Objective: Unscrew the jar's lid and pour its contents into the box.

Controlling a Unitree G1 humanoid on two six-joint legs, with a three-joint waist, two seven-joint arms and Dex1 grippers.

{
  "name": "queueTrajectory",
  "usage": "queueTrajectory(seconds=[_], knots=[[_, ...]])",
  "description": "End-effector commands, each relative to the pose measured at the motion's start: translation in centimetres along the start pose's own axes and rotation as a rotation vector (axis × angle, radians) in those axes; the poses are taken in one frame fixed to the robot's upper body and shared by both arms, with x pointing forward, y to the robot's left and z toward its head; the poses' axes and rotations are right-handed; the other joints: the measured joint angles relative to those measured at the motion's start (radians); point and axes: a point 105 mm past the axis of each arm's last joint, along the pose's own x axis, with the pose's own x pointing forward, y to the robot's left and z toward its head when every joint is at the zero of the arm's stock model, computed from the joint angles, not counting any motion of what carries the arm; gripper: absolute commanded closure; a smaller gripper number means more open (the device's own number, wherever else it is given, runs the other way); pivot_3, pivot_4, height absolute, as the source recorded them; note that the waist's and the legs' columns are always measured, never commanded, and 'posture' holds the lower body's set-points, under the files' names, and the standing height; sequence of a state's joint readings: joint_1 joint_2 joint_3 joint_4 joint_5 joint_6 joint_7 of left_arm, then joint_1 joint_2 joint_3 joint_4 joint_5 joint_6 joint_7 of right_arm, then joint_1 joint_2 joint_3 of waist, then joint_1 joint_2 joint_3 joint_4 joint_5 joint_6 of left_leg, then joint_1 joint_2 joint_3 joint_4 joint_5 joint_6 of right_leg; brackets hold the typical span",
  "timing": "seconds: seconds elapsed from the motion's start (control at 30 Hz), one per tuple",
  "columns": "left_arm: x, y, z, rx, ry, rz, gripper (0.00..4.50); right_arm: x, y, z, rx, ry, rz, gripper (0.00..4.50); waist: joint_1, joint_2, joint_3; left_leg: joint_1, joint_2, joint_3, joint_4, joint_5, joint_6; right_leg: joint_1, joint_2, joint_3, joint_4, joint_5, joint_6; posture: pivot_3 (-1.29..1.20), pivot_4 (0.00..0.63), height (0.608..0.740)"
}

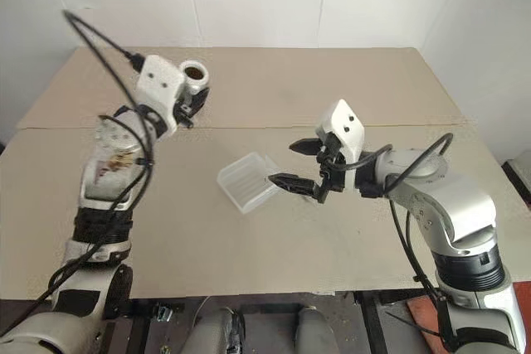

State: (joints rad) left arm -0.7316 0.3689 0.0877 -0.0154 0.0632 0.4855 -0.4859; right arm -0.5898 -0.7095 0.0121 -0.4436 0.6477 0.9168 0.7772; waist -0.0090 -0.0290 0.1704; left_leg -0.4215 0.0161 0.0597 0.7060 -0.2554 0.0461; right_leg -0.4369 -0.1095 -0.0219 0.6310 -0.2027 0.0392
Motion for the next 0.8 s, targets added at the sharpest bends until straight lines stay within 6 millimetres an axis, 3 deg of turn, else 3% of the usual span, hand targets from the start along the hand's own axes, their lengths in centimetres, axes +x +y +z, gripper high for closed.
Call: queueTrajectory(seconds=[0.03, 0.1, 0.3, 0.4, 0.5, 0.57, 0.67, 0.8], knots=[[-2.0, 0.5, -1.3, -0.098, 0.009, 0.046, 2.47, -0.4, 0.3, 1.4, -0.048, -0.071, -0.012, 0.02, -0.004, 0.000, 0.000, 0.000, 0.000, 0.000, 0.000, 0.000, 0.000, 0.000, 0.000, 0.000, 0.000, 0.000, 0.000, 0.00, 0.150, 0.740], [-2.7, 0.2, -2.3, -0.141, 0.041, 0.058, 2.47, -0.3, 0.4, 1.2, -0.039, -0.076, -0.016, 0.02, -0.002, 0.000, 0.000, 0.001, 0.000, 0.000, 0.000, 0.000, 0.000, 0.001, 0.000, 0.001, 0.000, 0.000, 0.000, 0.00, 0.150, 0.740], [-3.0, -0.3, -2.9, -0.158, 0.046, 0.117, 2.47, 0.0, 0.4, 0.7, -0.017, -0.065, -0.026, 0.02, 0.017, 0.000, 0.000, 0.002, -0.001, 0.000, 0.000, 0.000, 0.000, 0.001, -0.001, 0.001, -0.001, 0.000, 0.000, 0.00, 0.150, 0.740], [-2.5, -0.7, -2.0, 0.015, 0.008, 0.102, 2.47, 0.2, 0.3, 0.5, -0.014, -0.050, -0.029, 0.02, 0.019, 0.000, 0.000, 0.003, -0.001, 0.000, 0.000, 0.000, 0.000, 0.002, -0.001, 0.001, -0.002, 0.000, -0.001, 0.00, 0.150, 0.740], [-1.5, -2.4, -0.6, 0.527, -0.068, 0.022, 2.47, -0.1, 0.2, 0.6, -0.028, -0.037, -0.023, 0.02, 0.020, 0.000, 0.000, 0.003, -0.002, 0.001, -0.001, 0.000, 0.000, 0.002, -0.001, 0.002, -0.002, 0.000, -0.001, 0.00, 0.150, 0.740], [-0.7, -4.1, 0.1, 1.007, -0.179, -0.065, 2.47, -0.3, 0.1, 0.7, -0.044, -0.030, -0.017, 0.02, 0.022, 0.000, 0.000, 0.004, -0.002, 0.002, -0.002, 0.000, 0.000, 0.002, -0.001, 0.003, -0.002, 0.001, -0.001, 0.00, 0.150, 0.740], [0.4, -5.8, -0.3, 1.567, -0.345, -0.190, 2.47, -0.4, -0.1, 0.7, -0.068, -0.016, -0.013, 0.02, 0.026, 0.000, 0.000, 0.005, -0.002, 0.002, -0.003, 0.000, 0.000, 0.003, -0.001, 0.002, -0.004, 0.001, -0.002, 0.00, 0.150, 0.740], [1.8, -8.5, 0.8, 1.882, -0.560, -0.235, 2.47, -0.8, -0.4, 1.0, -0.101, -0.017, -0.036, 0.02, 0.028, 0.000, 0.000, 0.005, -0.002, 0.005, -0.003, -0.001, 0.001, 0.005, -0.001, 0.001, -0.005, 0.001, -0.001, 0.00, 0.150, 0.740]])
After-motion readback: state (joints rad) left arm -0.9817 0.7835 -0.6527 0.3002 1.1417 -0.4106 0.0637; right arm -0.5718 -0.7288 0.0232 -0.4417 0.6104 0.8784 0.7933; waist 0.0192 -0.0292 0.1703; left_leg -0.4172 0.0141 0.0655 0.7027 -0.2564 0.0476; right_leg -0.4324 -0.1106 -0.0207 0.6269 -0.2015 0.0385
